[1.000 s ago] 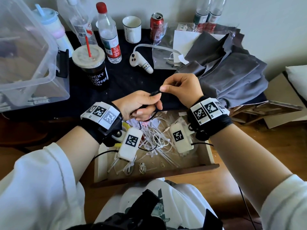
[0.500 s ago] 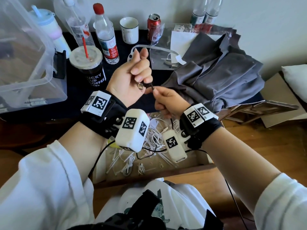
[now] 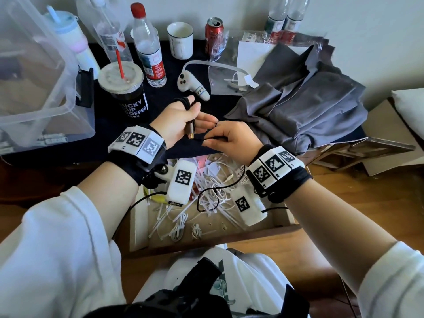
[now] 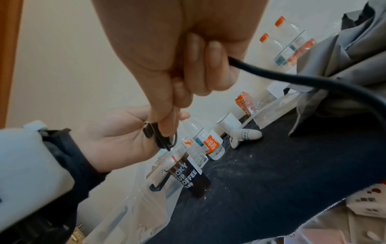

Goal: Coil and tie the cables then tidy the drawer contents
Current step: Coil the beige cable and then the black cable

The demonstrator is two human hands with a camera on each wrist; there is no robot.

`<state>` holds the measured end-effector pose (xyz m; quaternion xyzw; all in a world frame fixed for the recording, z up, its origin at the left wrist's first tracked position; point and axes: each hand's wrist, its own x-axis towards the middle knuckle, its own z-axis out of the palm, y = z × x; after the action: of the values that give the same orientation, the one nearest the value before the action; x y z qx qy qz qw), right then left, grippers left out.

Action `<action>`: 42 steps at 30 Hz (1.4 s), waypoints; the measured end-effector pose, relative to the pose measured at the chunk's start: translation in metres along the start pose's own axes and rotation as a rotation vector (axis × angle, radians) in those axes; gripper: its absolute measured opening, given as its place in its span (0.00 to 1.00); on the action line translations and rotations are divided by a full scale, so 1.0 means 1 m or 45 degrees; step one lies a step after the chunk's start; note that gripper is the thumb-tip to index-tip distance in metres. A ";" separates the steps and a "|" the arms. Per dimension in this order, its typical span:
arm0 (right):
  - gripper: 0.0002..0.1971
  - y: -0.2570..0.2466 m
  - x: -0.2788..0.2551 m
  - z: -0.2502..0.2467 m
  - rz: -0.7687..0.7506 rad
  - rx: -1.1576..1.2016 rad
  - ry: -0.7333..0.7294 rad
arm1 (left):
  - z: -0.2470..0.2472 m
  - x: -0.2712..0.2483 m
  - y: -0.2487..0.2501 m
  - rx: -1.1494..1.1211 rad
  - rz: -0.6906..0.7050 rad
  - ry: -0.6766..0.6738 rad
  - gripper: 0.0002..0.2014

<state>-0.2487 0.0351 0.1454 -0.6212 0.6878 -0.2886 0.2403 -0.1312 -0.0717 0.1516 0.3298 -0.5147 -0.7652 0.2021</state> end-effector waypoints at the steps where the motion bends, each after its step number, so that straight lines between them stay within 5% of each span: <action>1: 0.06 -0.001 0.000 0.000 0.002 -0.032 0.017 | 0.001 0.000 -0.002 0.050 -0.024 0.005 0.27; 3: 0.03 -0.002 0.000 -0.001 0.111 -0.030 0.105 | 0.002 -0.002 -0.004 0.167 -0.082 0.018 0.24; 6: 0.18 0.000 0.001 -0.006 0.189 0.070 0.270 | 0.006 -0.009 -0.003 0.407 -0.178 -0.157 0.12; 8: 0.22 0.000 0.001 -0.008 0.126 0.118 0.274 | 0.009 -0.012 -0.003 0.553 -0.226 -0.219 0.22; 12: 0.14 0.002 -0.002 -0.008 0.009 0.363 0.275 | 0.008 -0.013 -0.003 0.609 -0.349 -0.333 0.34; 17: 0.16 0.006 -0.003 -0.006 -0.052 0.473 0.275 | 0.009 -0.020 -0.002 0.475 -0.425 -0.630 0.34; 20: 0.09 0.013 -0.001 -0.004 -0.041 0.596 0.337 | 0.007 -0.021 0.003 0.358 -0.476 -0.689 0.34; 22: 0.04 0.020 -0.001 -0.004 0.036 0.705 0.426 | 0.001 -0.020 0.006 0.232 -0.447 -0.751 0.29; 26: 0.17 0.025 -0.003 0.003 0.191 0.920 0.383 | -0.005 -0.018 0.015 -0.210 -0.245 -0.913 0.11; 32: 0.20 0.021 0.001 0.017 0.337 0.871 0.105 | 0.013 -0.015 0.012 -0.446 -0.057 -0.570 0.15; 36: 0.14 0.019 -0.002 0.023 0.340 0.958 0.023 | 0.023 -0.017 0.008 -0.468 0.005 -0.378 0.35; 42: 0.15 0.020 -0.014 0.034 0.425 0.821 -0.194 | 0.020 -0.011 0.020 -0.425 0.206 -0.151 0.14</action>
<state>-0.2379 0.0470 0.1072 -0.4127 0.6335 -0.4003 0.5178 -0.1383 -0.0595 0.1781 0.2035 -0.4164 -0.8393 0.2842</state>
